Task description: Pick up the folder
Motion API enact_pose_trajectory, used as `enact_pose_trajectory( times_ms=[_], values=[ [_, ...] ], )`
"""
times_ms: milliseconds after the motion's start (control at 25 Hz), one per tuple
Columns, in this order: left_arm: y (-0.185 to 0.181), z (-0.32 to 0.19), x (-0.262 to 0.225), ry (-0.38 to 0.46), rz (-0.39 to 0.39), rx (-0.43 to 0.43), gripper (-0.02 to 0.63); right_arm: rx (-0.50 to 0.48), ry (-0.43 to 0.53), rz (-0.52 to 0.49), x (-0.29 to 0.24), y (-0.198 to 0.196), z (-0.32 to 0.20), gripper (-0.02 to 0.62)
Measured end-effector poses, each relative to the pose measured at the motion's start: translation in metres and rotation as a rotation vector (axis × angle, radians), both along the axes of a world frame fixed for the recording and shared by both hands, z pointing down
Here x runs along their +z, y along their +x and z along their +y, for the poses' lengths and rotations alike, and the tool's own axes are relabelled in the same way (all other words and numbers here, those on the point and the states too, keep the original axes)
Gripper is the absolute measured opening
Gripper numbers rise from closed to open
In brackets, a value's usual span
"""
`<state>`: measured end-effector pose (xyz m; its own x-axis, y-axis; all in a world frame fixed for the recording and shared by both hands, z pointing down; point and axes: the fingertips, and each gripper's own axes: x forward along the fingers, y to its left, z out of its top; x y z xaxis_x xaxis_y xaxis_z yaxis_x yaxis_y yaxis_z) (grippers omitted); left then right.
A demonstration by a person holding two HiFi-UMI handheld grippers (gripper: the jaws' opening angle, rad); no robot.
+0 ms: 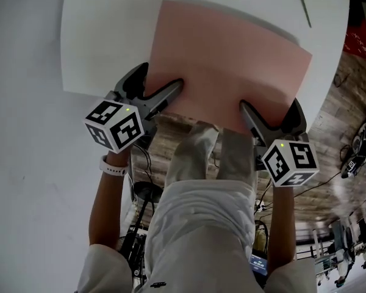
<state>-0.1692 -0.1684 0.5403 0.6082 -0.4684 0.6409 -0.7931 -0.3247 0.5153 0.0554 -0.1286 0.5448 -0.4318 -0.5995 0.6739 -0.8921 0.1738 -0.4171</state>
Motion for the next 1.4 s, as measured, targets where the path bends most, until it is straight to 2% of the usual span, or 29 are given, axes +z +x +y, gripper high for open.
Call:
enact_pose_trajectory(
  times_ms=[280,480,720,1120,1400],
  values=[
    [0.006,-0.004,0.006,0.026,0.057,-0.077,0.423,0.052,0.005,0.013,0.008,0.004,-0.008,0.569],
    [0.006,-0.01,-0.002,0.102,0.006,-0.098,0.422,0.075,0.006,0.014,0.006,0.003,-0.013,0.569],
    [0.006,-0.011,-0.005,0.126,-0.011,-0.098,0.414,0.089,0.027,0.005,0.006,0.003,-0.014,0.568],
    [0.011,0.006,-0.011,0.155,-0.043,-0.116,0.39,0.055,0.028,-0.004,0.007,0.009,-0.007,0.563],
    [0.02,0.016,-0.029,0.182,-0.043,-0.11,0.386,0.06,0.055,-0.004,-0.01,0.017,0.003,0.563]
  ],
)
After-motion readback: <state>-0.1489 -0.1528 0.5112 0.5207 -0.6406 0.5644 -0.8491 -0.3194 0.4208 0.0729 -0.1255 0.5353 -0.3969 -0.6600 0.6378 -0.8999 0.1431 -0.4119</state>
